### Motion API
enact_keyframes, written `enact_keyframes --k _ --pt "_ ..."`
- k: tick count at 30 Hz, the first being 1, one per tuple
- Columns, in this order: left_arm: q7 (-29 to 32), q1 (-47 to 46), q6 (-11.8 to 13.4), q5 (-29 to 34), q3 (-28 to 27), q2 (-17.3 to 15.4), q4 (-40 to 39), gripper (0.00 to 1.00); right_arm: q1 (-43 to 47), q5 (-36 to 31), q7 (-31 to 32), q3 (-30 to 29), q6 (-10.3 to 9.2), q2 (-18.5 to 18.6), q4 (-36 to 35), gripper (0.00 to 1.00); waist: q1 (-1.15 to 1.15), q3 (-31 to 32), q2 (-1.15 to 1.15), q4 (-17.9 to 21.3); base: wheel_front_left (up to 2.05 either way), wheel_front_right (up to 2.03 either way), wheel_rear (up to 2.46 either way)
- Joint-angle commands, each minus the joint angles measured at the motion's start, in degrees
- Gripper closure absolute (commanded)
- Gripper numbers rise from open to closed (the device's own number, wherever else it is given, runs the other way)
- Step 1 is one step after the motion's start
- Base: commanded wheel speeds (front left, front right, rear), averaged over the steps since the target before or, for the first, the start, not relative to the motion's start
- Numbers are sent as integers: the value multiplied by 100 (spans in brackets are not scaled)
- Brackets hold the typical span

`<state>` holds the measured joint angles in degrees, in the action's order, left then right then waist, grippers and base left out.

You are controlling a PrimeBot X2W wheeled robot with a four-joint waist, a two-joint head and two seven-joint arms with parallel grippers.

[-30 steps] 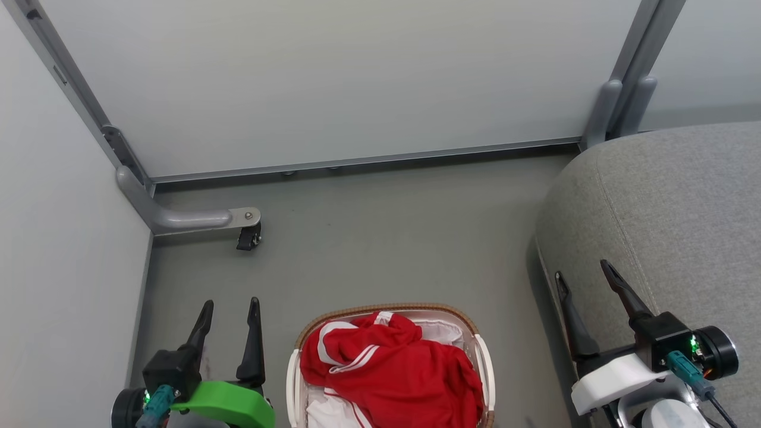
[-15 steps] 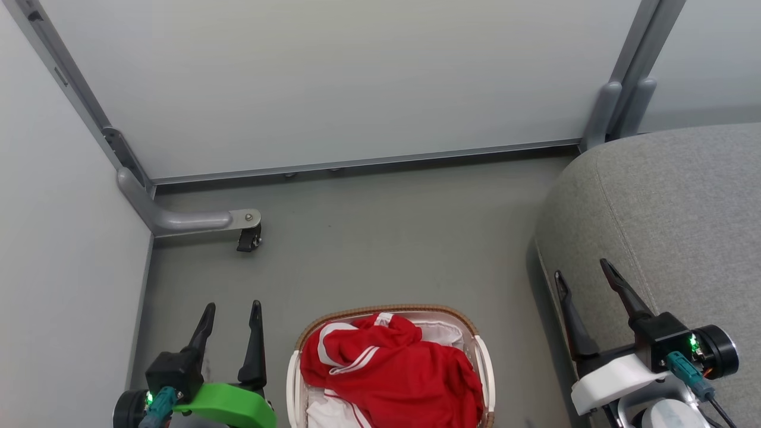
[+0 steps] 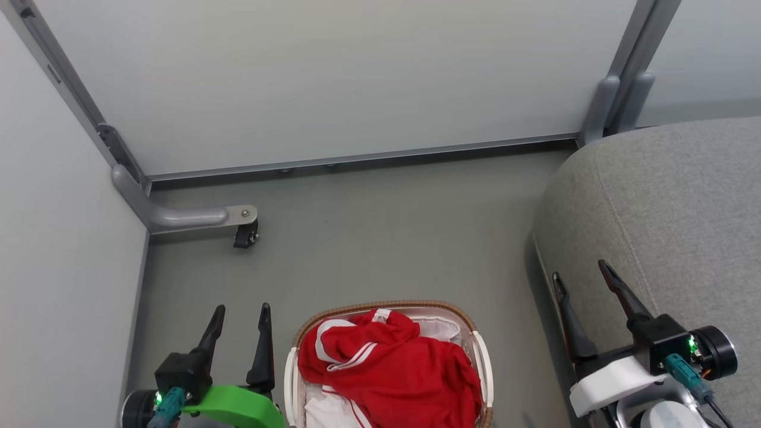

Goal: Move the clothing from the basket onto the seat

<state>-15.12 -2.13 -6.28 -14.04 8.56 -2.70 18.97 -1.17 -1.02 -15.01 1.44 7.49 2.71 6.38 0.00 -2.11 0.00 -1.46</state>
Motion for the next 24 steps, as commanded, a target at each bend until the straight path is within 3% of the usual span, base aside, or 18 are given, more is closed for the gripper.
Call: enact_keyframes --k 1,10,24 --pt "-6 -104 -14 11 30 -34 27 0 -34 -23 -26 10 0 33 -39 0 0 -106 0 38 0 0 0" --pt "-7 -847 -25 167 449 -33 549 0 -453 -55 -25 98 -1 30 -187 0 0 -916 0 224 0 0 0" --pt "-5 -2508 -60 472 709 -64 2471 0 -1443 187 -21 329 -1 27 -472 0 0 -2694 0 949 0 0 0"
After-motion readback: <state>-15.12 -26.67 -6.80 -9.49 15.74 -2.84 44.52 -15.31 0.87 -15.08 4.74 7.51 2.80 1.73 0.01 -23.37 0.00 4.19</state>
